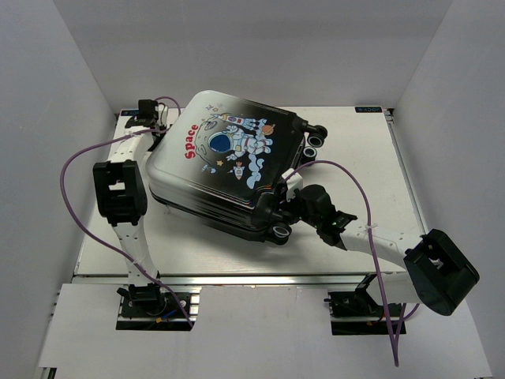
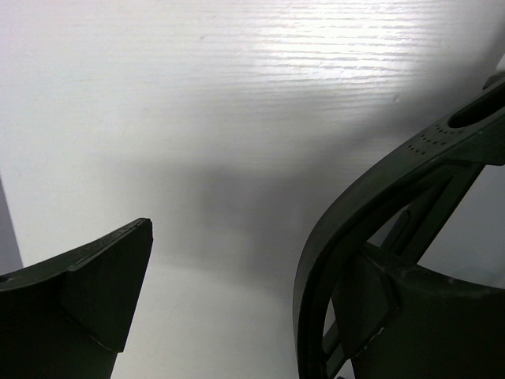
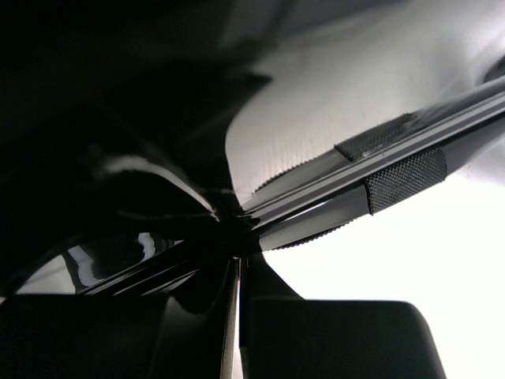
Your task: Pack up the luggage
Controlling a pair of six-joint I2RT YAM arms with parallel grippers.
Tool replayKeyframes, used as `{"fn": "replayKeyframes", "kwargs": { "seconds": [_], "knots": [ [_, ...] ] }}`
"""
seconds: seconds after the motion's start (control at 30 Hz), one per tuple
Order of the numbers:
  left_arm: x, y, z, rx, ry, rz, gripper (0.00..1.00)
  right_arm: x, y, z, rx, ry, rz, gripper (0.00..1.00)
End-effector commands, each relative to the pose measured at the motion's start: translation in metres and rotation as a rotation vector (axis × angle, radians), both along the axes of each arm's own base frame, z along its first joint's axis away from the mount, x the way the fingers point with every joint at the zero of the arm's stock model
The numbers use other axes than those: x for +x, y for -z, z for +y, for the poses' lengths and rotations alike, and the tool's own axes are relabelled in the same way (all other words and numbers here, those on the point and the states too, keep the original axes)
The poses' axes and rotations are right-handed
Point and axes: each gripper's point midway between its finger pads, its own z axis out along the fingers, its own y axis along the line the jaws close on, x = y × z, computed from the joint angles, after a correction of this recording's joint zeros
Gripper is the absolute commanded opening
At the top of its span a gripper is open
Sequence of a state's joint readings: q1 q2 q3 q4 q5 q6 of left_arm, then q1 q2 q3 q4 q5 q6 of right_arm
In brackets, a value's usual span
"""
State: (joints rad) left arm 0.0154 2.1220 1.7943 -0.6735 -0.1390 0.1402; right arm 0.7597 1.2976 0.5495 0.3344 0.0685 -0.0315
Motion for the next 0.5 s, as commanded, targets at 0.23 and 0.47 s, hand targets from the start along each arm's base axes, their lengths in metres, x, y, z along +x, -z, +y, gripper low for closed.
{"fn": "replayKeyframes", "kwargs": {
  "seconds": [0.23,0.47],
  "knots": [
    [-0.014,-0.168,-0.066,-0.126,-0.069,-0.259,0.98,0.017,-0.059,0.047,0.142,-0.048,-0.107,0.0],
    [-0.076,-0.119,-0.133,-0.537,0.097,-0.268,0.98,0.051,-0.067,0.039,0.117,0.091,-0.085,0.0]
  ]
}}
